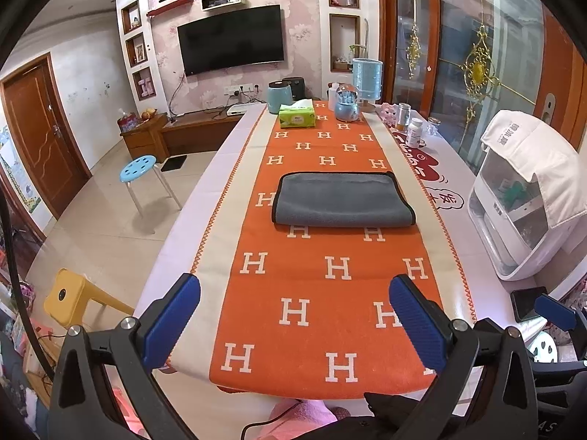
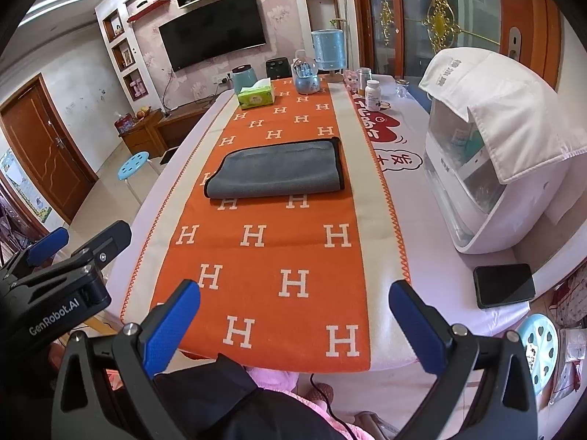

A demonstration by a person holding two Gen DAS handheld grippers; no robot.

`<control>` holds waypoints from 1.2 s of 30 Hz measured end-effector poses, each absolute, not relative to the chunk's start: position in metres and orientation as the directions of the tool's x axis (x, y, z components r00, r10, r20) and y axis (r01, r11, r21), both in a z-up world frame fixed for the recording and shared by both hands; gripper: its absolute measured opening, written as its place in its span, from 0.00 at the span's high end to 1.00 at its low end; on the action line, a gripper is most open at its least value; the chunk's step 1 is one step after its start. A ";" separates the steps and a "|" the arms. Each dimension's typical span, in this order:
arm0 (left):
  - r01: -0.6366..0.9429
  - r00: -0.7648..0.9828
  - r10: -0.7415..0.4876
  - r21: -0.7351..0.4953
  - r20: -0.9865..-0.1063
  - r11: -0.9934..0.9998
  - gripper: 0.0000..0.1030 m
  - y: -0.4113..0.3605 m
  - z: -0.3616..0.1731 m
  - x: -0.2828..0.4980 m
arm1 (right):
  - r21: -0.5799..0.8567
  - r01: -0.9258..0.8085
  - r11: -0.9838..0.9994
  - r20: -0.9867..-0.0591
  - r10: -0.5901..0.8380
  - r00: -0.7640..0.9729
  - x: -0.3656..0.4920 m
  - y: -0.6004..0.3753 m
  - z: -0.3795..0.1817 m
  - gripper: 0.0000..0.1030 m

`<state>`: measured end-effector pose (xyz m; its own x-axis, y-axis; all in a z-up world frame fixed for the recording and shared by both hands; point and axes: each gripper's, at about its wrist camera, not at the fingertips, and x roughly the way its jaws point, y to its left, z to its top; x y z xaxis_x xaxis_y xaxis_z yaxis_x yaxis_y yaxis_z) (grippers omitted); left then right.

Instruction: Fold towel

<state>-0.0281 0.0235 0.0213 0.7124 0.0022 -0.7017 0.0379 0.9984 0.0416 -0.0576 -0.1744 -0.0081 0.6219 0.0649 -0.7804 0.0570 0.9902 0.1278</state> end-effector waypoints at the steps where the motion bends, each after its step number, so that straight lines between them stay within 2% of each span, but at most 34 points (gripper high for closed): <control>1: 0.039 0.712 0.001 0.041 -0.702 0.998 0.01 0.023 0.021 -0.028 | 0.128 0.057 0.990 -0.781 0.065 0.621 -0.057 -0.175 -0.008 0.00; 36: 0.052 0.706 -0.007 0.042 -0.708 0.998 0.01 0.016 0.017 -0.027 | 0.132 0.064 0.989 -0.791 0.066 0.608 -0.059 -0.175 -0.013 0.00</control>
<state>-0.0272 0.0155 0.0172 0.7062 -0.0069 -0.7079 0.0518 0.9978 0.0420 -0.0591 -0.1754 -0.0128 0.6085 0.0659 -0.7908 0.0641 0.9892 0.1318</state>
